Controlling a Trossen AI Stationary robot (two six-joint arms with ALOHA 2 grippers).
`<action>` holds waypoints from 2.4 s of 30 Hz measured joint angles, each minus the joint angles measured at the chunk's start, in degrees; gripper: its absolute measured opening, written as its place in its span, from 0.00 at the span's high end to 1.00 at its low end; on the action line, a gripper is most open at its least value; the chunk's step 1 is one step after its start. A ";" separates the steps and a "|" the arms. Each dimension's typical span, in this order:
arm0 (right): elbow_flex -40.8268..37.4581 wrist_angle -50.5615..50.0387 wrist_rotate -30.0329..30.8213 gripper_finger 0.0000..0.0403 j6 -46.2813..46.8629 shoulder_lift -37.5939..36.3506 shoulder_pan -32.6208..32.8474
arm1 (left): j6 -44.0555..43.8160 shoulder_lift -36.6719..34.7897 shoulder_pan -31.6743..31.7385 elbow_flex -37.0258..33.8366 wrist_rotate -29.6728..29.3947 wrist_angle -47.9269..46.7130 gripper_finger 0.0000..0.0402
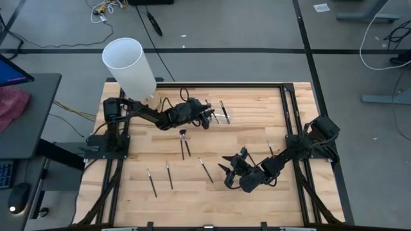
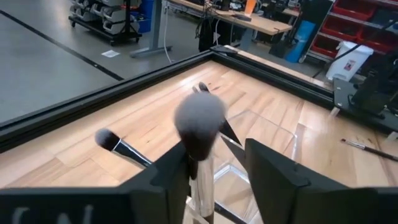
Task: Put items in baskets/containers
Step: Put the black powder brush into the transparent organizer, then put the black liner brush into the transparent organizer
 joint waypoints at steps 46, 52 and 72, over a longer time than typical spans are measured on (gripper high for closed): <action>0.03 8.34 -0.09 0.54 1.33 6.23 -3.59 | -12.14 -55.02 -39.80 -23.89 -27.01 -53.86 0.52; 0.03 9.71 -0.22 0.54 0.13 6.25 -4.97 | -36.72 -54.49 -48.94 -20.04 -26.07 -73.56 0.52; 0.03 9.58 -0.17 0.54 -6.57 6.25 -9.91 | -89.30 -43.76 -71.20 -12.61 -6.77 -89.30 0.93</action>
